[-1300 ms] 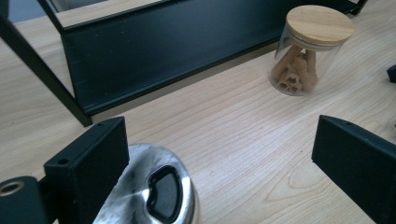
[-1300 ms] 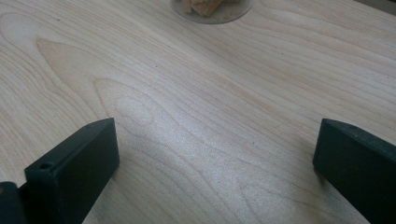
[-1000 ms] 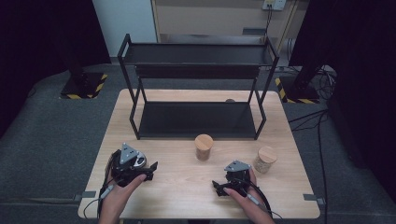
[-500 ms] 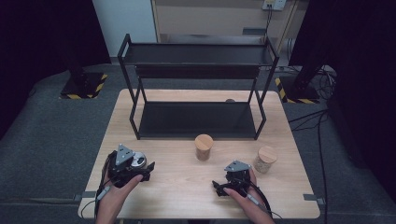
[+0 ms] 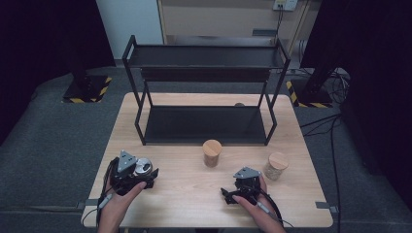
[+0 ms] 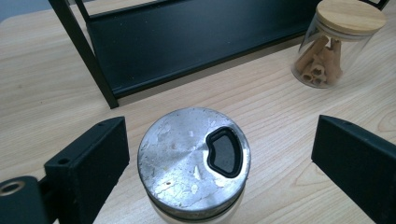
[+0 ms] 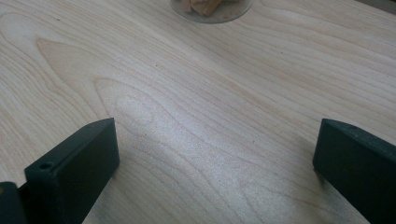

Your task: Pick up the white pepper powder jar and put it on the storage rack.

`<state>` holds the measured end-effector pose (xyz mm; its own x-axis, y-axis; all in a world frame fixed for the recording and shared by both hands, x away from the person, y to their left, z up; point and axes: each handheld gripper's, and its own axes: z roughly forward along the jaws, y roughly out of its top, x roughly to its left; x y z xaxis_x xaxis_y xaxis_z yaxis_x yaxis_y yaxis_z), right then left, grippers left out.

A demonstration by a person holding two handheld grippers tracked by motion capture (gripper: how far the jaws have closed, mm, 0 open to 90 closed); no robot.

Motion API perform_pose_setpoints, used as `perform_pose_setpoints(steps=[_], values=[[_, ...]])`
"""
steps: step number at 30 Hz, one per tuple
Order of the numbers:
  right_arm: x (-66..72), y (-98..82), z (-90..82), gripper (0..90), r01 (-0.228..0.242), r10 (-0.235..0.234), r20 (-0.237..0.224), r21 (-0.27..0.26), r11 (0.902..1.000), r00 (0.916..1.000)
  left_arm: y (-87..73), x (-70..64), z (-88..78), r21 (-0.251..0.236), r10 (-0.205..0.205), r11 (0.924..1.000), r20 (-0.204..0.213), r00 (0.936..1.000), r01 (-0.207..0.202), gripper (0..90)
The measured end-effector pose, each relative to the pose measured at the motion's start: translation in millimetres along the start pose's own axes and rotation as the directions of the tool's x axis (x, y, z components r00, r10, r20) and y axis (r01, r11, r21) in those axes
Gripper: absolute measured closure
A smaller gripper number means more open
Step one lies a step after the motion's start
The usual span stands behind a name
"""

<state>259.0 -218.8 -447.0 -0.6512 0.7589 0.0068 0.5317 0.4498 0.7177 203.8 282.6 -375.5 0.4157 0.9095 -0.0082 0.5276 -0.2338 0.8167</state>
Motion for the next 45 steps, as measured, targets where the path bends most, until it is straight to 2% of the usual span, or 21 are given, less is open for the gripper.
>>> perform_pose_setpoints(steps=[17,23,34,40,45], values=[[0.0,0.0,0.0,0.5,0.000,0.000,0.000,0.000,1.0000,1.0000,-12.0,4.0,17.8,0.041,-0.014,0.9991,-0.011,0.9998,0.015,3.4],[0.0,0.0,0.0,0.5,0.000,0.000,0.000,0.000,1.0000,1.0000,-18.5,5.9,22.4,0.035,-0.031,0.9989,-0.017,0.9994,0.032,3.8],[-0.1,0.0,0.0,0.5,0.001,-0.001,0.000,0.000,1.0000,1.0000,-23.4,6.1,29.7,0.046,-0.030,0.9985,-0.021,0.9993,0.031,5.7],[-0.1,0.0,0.0,0.5,0.001,-0.001,0.000,0.000,1.0000,1.0000,-28.9,5.6,34.0,0.037,-0.028,0.9989,-0.026,0.9993,0.029,11.3],[-0.1,0.0,0.0,0.5,0.000,0.000,0.000,0.000,1.0000,1.0000,-34.3,6.1,35.5,0.022,-0.041,0.9989,-0.037,0.9985,0.042,17.4]])
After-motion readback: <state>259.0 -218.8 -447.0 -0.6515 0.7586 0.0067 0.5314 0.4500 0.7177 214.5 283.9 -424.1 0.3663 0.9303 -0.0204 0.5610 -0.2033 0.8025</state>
